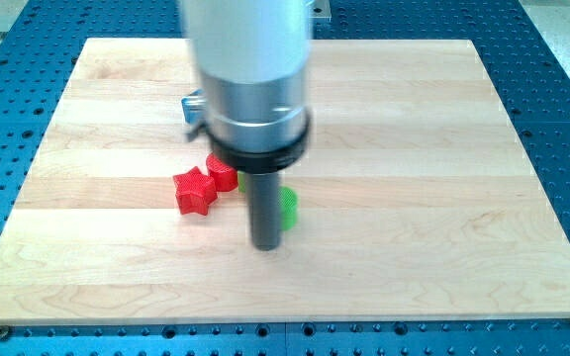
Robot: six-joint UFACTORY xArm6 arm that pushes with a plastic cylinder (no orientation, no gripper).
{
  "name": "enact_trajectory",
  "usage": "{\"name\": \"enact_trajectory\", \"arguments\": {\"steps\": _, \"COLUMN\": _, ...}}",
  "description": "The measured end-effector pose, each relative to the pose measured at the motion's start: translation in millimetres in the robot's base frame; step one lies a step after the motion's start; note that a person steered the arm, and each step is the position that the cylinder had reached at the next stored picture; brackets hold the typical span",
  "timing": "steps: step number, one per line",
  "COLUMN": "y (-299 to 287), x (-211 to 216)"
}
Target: Move the green circle towards the top right of the board
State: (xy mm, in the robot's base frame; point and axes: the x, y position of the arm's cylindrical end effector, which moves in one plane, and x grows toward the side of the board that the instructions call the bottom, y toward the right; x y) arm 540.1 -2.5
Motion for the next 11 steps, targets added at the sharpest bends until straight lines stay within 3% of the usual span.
{"name": "enact_trajectory", "arguments": {"steps": 2, "y": 61, "x": -120}}
{"name": "enact_trajectory", "arguments": {"steps": 3, "y": 61, "x": -139}}
{"name": "enact_trajectory", "arguments": {"steps": 4, "y": 41, "x": -109}}
{"name": "enact_trajectory", "arguments": {"steps": 5, "y": -11, "x": -128}}
{"name": "enact_trajectory", "arguments": {"steps": 6, "y": 23, "x": -170}}
{"name": "enact_trajectory", "arguments": {"steps": 7, "y": 57, "x": -167}}
{"name": "enact_trajectory", "arguments": {"steps": 8, "y": 51, "x": -121}}
{"name": "enact_trajectory", "arguments": {"steps": 10, "y": 123, "x": -209}}
{"name": "enact_trajectory", "arguments": {"steps": 11, "y": 114, "x": -197}}
